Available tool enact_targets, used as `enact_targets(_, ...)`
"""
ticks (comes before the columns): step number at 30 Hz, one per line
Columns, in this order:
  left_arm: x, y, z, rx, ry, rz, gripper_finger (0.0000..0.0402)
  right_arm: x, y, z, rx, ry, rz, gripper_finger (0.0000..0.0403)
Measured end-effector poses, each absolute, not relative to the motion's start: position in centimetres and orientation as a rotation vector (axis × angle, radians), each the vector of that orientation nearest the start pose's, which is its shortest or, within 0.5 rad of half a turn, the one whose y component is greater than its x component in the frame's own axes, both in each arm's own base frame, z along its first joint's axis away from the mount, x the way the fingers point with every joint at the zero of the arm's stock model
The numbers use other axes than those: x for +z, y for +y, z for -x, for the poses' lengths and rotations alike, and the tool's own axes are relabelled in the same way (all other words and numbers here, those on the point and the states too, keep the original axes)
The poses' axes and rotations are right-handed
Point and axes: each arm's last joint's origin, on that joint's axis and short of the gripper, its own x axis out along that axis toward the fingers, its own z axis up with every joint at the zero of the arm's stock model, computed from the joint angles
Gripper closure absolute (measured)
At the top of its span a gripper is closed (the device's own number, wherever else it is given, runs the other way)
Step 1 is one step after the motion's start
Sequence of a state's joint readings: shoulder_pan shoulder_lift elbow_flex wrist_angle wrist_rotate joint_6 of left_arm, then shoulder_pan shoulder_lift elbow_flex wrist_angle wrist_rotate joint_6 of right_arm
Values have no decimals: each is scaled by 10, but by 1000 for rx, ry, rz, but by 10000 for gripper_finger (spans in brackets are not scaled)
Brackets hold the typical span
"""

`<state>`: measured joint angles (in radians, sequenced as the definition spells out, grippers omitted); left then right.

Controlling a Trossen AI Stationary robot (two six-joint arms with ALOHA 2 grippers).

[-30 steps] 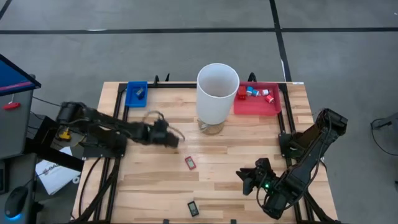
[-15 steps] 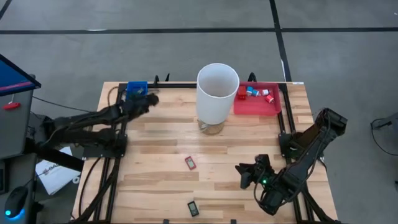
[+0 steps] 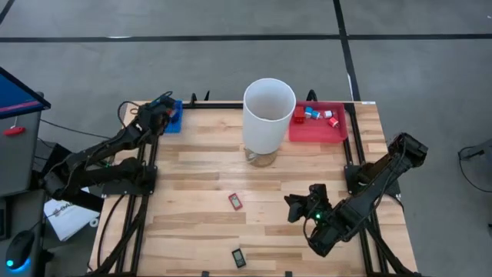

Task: Pick & Place Office items
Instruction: Put the left red digital timer into the blue bin

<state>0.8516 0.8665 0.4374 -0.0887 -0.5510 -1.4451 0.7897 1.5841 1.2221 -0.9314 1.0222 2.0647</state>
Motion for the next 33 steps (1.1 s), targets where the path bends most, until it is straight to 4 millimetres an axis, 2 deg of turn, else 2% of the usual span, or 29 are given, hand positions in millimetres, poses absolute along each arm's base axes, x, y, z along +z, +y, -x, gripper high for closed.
enact_targets(5,203,147,-91,1642,-532,1285,107,257,189,-230,-799,229,-938,275)
enact_targets(9,201,150,-86,1655,-562,1329,107,257,186,-233,-812,221,-943,275)
enact_targets(15,172,153,-80,1672,-598,1514,107,257,180,-237,-833,214,-941,275)
enact_targets(18,162,154,-81,1639,-657,1534,107,257,179,-238,-837,213,-940,275)
enact_targets(25,152,160,-82,1641,-703,1552,96,257,179,-239,-837,204,-959,275)
enact_targets(33,156,165,-84,1597,-770,1522,72,258,180,-241,-830,194,-982,275)
